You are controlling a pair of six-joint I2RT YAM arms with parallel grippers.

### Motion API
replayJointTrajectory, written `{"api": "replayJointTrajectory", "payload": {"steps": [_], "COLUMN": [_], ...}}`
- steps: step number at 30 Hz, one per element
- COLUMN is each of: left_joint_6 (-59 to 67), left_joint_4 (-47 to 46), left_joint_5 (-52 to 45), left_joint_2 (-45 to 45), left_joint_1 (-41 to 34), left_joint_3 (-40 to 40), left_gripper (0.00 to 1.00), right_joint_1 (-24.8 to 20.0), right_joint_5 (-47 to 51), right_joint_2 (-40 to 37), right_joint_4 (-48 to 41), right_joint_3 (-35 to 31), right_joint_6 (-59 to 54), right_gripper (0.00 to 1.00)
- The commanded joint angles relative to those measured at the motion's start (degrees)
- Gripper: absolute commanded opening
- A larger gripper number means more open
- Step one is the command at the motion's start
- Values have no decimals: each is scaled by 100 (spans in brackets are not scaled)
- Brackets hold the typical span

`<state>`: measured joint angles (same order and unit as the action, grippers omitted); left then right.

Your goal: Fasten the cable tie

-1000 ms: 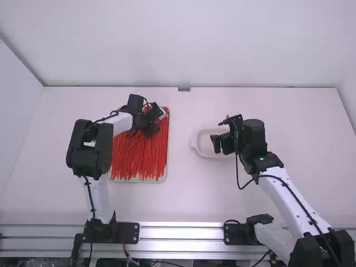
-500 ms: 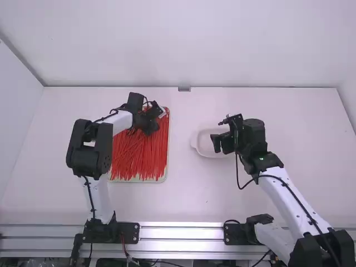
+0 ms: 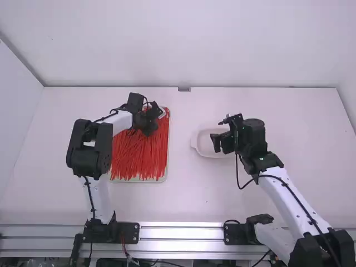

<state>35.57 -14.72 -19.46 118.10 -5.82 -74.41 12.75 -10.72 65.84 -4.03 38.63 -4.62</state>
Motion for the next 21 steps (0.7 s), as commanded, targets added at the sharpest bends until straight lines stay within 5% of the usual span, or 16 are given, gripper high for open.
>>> {"api": "replayJointTrajectory", "payload": {"steps": [1,21], "left_joint_6": [-20,-168], "left_joint_4": [-46,-435], "left_joint_5": [-42,-2], "left_joint_2": [39,33], "left_joint_1": [35,33], "left_joint_3": [-101,-507], "left_gripper": [13,3], "right_joint_1": [0,2], "right_joint_5": [24,13], "right_joint_2": [44,46], "right_joint_4": [7,-31], "right_joint_3": [188,188], "right_joint_6": [26,26], "right_gripper": [100,100]}}
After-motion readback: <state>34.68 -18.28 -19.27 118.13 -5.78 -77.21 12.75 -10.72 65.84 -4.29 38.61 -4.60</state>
